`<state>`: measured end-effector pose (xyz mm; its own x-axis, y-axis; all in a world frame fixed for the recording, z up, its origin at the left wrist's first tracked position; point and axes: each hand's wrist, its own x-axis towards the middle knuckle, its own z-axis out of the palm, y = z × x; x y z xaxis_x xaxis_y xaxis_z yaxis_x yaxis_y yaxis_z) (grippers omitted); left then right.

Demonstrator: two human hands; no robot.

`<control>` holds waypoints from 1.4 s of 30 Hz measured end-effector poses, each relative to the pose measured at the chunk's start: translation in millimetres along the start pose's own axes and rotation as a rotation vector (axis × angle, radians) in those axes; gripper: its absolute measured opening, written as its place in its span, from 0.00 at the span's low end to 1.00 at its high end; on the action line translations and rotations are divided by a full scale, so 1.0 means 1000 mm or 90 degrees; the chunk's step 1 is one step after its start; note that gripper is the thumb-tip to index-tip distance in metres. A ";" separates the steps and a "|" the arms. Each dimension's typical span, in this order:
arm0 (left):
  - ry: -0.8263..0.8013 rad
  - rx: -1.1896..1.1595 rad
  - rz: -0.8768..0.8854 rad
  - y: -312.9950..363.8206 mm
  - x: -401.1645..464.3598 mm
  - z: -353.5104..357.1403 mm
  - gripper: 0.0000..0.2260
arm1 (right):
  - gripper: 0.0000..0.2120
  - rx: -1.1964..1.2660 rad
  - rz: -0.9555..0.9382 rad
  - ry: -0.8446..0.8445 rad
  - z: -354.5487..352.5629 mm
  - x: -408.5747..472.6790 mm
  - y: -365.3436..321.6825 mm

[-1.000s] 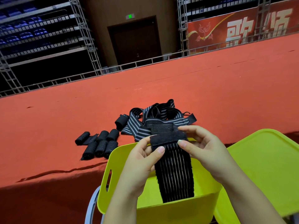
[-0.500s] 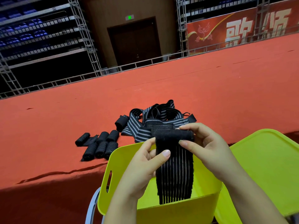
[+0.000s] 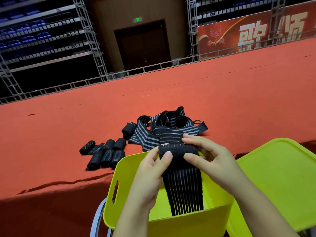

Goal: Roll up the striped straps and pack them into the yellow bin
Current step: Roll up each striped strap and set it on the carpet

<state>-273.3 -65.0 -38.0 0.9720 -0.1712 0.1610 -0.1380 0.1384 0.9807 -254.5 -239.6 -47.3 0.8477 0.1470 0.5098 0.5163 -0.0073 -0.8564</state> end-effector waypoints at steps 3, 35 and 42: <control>-0.012 0.002 0.027 -0.001 0.001 -0.002 0.19 | 0.17 0.051 0.084 0.009 0.000 0.000 -0.002; -0.027 -0.008 -0.024 0.000 -0.004 -0.002 0.20 | 0.15 0.141 0.119 0.017 -0.007 -0.005 -0.015; -0.056 0.014 -0.037 0.005 -0.006 -0.001 0.24 | 0.16 0.056 0.011 0.047 -0.006 -0.005 -0.016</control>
<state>-279.8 -62.5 -34.5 0.9581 -0.2634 0.1124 -0.0877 0.1039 0.9907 -266.6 -246.4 -35.7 0.8644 0.0745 0.4973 0.4921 0.0778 -0.8671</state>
